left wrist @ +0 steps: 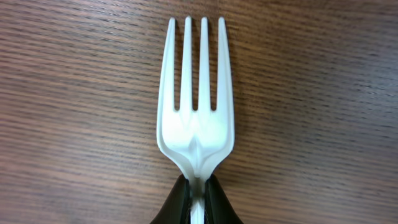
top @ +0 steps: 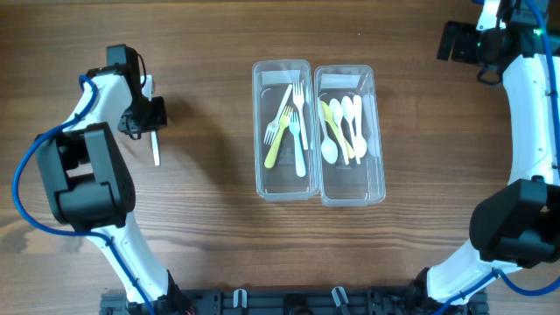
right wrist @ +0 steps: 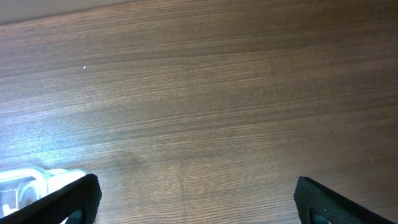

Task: Pack container
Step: 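Carry white fork right into the left container and release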

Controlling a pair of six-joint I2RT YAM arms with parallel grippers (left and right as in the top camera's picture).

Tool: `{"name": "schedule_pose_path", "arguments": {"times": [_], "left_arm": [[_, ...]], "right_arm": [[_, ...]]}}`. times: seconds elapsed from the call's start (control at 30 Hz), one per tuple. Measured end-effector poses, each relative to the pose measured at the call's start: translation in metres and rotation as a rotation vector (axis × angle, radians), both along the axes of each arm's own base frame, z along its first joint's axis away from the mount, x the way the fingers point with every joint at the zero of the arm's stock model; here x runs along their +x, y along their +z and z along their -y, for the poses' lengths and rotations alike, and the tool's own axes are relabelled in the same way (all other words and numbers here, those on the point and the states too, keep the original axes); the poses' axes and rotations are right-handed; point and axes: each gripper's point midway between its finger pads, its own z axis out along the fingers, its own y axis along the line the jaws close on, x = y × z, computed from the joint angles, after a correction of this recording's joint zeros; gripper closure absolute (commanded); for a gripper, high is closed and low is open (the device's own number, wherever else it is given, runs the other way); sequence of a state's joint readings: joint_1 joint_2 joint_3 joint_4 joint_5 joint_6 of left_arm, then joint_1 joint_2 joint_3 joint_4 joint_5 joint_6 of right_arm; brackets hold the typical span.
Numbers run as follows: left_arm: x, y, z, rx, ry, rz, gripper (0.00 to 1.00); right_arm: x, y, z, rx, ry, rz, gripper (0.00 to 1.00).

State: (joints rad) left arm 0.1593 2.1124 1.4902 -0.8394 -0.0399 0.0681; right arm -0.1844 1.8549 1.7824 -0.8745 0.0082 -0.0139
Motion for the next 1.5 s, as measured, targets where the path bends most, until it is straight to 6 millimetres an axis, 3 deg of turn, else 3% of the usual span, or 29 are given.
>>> {"name": "schedule_pose_path", "arguments": {"times": [0.1, 0.3, 0.37, 0.53, 0.67, 0.7, 0.73, 0.97, 1.1, 1.4, 1.43, 1.5], "left_arm": [[0.003, 0.013, 0.0, 0.004, 0.006, 0.031, 0.96], [0.019, 0.101, 0.006, 0.001, 0.05, 0.261, 0.96], [0.022, 0.142, 0.029, -0.059, 0.016, 0.368, 0.96], [0.024, 0.179, 0.085, -0.203, -0.041, 0.468, 0.96], [0.021, 0.186, 0.134, -0.326, -0.081, 0.464, 0.96], [0.02, 0.186, 0.137, -0.337, -0.073, 0.46, 0.96], [0.018, 0.188, 0.157, -0.377, -0.106, 0.455, 0.96], [0.003, 0.192, 0.223, -0.463, -0.2, 0.428, 0.96], [-0.007, 0.193, 0.25, -0.488, -0.256, 0.415, 0.96], [-0.027, 0.193, 0.29, -0.513, -0.342, 0.389, 0.96], [-0.029, 0.193, 0.294, -0.515, -0.353, 0.385, 0.94], [-0.033, 0.191, 0.301, -0.518, -0.37, 0.377, 0.6]], "right_arm": [[0.0, 0.0, 0.0, 0.0, 0.0, 0.0, 0.0], [0.0, 0.0, 0.0, 0.0, 0.0, 0.0, 0.0], [0.0, 0.0, 0.0, 0.0, 0.0, 0.0, 0.0], [0.0, 0.0, 0.0, 0.0, 0.0, 0.0, 0.0], [0.0, 0.0, 0.0, 0.0, 0.0, 0.0, 0.0], [0.0, 0.0, 0.0, 0.0, 0.0, 0.0, 0.0], [0.0, 0.0, 0.0, 0.0, 0.0, 0.0, 0.0], [0.0, 0.0, 0.0, 0.0, 0.0, 0.0, 0.0], [0.0, 0.0, 0.0, 0.0, 0.0, 0.0, 0.0], [0.0, 0.0, 0.0, 0.0, 0.0, 0.0, 0.0], [0.0, 0.0, 0.0, 0.0, 0.0, 0.0, 0.0], [0.0, 0.0, 0.0, 0.0, 0.0, 0.0, 0.0]]}}
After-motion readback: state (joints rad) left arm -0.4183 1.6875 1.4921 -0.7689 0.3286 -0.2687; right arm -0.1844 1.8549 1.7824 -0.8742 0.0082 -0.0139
